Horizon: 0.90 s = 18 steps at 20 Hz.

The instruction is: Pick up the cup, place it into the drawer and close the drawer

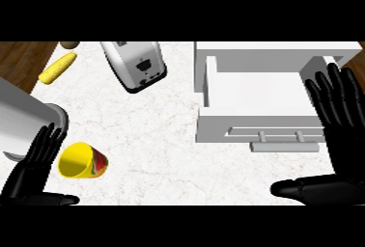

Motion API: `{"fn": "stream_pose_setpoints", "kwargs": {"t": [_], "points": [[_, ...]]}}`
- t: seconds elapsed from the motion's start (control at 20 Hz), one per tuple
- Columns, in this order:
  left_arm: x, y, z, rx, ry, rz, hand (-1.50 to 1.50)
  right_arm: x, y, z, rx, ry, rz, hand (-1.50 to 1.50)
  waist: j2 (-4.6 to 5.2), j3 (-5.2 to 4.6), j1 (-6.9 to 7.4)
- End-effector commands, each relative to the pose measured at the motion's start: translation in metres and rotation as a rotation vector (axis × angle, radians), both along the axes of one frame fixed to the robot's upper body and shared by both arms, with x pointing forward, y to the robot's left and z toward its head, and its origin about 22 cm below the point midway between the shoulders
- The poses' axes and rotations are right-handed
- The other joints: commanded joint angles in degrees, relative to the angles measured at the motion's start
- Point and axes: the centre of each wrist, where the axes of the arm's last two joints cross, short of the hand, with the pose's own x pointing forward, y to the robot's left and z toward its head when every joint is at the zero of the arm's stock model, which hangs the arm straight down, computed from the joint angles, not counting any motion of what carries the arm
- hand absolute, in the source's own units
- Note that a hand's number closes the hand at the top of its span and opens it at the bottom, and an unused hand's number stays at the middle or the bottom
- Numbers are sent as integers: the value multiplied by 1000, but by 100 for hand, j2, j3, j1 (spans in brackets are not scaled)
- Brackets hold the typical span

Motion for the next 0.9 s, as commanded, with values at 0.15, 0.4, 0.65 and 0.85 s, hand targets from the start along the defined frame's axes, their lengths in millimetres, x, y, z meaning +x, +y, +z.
{"fn": "stream_pose_setpoints", "kwargs": {"t": [0.15, 0.4, 0.65, 0.85], "points": [[1, 8, -29, -5, 2, 20, -150, -25, -7, 15, 0, -16, 8, -150, -3, 1, -18], [18, 6, -35, -17, -2, 43, -150, 5, 6, 1, 3, 7, 18, -150, 0, 1, 1], [25, 6, -53, -4, 24, 48, -150, -13, 1, 9, -2, 3, 31, -150, 0, 1, -15], [19, 11, -60, -1, 30, 34, -150, -13, 2, 6, 19, 11, 9, -150, -1, 1, -11]]}}
